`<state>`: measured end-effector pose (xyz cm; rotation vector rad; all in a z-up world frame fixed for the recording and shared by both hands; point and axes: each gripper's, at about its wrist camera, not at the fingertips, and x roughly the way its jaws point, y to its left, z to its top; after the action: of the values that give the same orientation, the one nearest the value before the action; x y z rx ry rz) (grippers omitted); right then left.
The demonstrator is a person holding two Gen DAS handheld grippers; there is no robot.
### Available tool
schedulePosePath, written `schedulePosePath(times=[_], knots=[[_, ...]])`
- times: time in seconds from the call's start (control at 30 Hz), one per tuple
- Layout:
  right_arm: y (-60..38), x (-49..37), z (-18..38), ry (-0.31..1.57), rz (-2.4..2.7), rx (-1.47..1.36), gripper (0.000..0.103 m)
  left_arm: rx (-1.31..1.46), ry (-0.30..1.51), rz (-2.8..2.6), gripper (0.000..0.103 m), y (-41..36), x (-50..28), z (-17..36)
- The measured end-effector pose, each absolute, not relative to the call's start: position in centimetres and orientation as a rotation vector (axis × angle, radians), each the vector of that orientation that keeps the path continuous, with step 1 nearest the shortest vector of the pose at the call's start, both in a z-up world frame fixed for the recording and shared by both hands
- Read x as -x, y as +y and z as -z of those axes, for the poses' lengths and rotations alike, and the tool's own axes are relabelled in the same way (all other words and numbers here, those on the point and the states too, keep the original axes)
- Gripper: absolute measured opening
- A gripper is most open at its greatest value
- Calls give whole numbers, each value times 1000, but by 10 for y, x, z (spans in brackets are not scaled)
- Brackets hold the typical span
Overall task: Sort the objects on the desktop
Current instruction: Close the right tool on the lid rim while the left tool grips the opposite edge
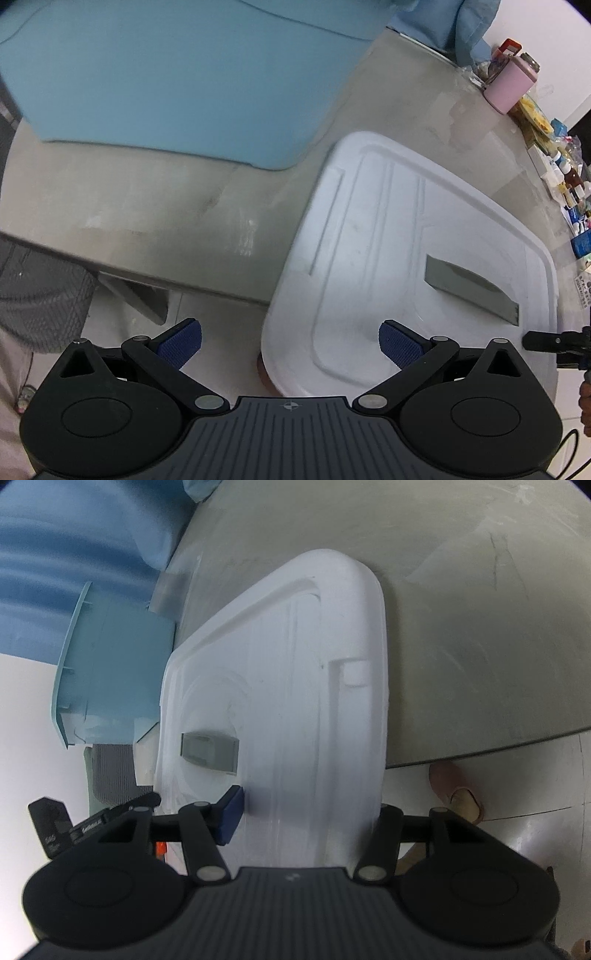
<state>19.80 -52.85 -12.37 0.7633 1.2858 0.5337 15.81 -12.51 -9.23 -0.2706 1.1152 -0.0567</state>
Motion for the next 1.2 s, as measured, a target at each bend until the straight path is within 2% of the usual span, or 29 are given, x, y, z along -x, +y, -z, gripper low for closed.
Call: schedulePosePath(times=[0.63, 0.8, 0.87, 1.2], knots=[[-522, -205, 120, 1325, -605, -693, 57, 447, 1220, 277, 103, -144, -204, 137], [-522, -199, 122, 1324, -563, -697, 63, 427, 1206, 253, 103, -157, -195, 132], [-520, -195, 121, 1309, -539, -686, 69, 408, 1209, 252, 103, -164, -193, 130], [-519, -183, 102, 1229, -507, -640, 71, 366, 1165, 255, 103, -169, -184, 104]])
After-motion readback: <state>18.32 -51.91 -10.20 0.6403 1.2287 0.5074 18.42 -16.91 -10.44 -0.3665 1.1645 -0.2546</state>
